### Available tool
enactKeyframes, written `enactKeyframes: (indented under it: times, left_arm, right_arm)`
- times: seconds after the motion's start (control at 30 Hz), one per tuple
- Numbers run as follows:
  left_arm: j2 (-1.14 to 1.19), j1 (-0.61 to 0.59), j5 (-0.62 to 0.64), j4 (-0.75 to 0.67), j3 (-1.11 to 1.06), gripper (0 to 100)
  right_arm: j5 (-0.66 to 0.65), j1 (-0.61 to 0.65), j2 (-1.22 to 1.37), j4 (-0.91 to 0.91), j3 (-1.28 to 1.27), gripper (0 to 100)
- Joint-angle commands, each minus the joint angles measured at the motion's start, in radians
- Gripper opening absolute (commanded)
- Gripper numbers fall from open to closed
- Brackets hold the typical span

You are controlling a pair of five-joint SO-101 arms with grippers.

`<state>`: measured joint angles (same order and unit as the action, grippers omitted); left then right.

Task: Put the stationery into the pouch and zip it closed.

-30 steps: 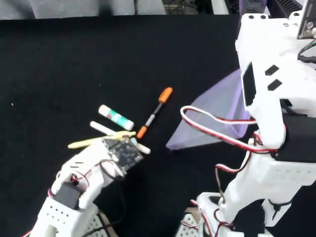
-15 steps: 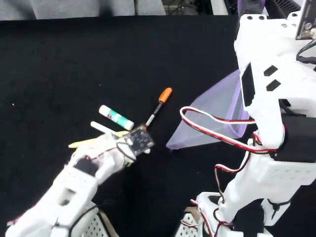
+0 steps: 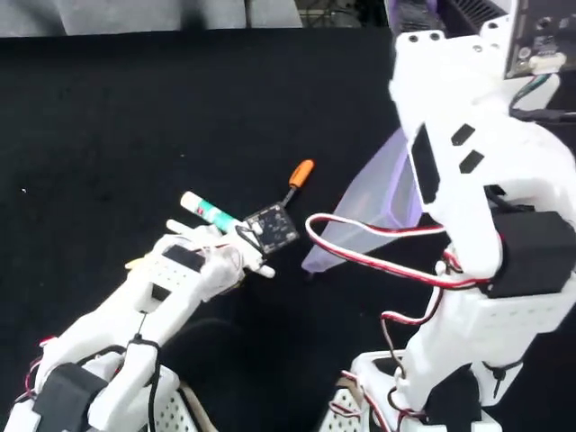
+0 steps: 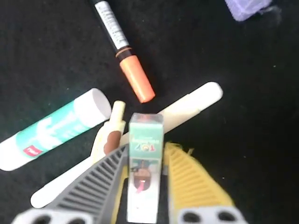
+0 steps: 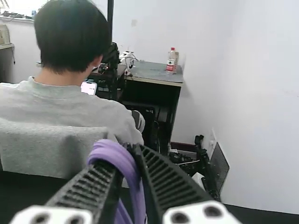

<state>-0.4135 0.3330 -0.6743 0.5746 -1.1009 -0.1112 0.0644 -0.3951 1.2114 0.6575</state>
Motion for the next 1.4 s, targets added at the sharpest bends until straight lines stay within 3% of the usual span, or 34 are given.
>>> enactKeyframes:
  times: [0.0,0.13,0.3,0.5,0.87,1.0,1.23,1.37]
  left_arm:
    - [0.002,0.005,-0.002,0.006,0.039,5]
    - [0.0,0.005,0.006,0.009,0.068,3]
    - [-0.135,-0.004,0.189,0.012,0.113,3]
    - [-0.565,-0.005,0.4,0.011,0.088,3]
    - [-1.433,-0.005,0.638,0.011,-0.091,3]
    - [-1.386,-0.076,0.694,0.005,-0.091,3]
    - [-1.387,-0.236,0.957,-0.143,-0.09,3]
    - [-1.387,-0.291,1.016,-0.153,-0.11,3]
  right_arm:
    - [0.009,0.038,0.007,0.003,-0.002,1.1]
    - [0.009,0.072,0.008,0.003,-0.007,1.1]
    - [0.008,0.091,0.008,-0.025,-0.097,1.1]
    - [0.009,0.103,-0.002,-0.044,-0.191,1.1]
    - [0.003,0.338,0.031,-0.1,-0.134,1.1]
    - [0.008,0.35,0.104,-0.112,-0.133,1.1]
    - [0.003,0.358,0.131,-0.109,-0.127,1.1]
    - [0.002,0.41,0.139,-0.063,-0.048,1.1]
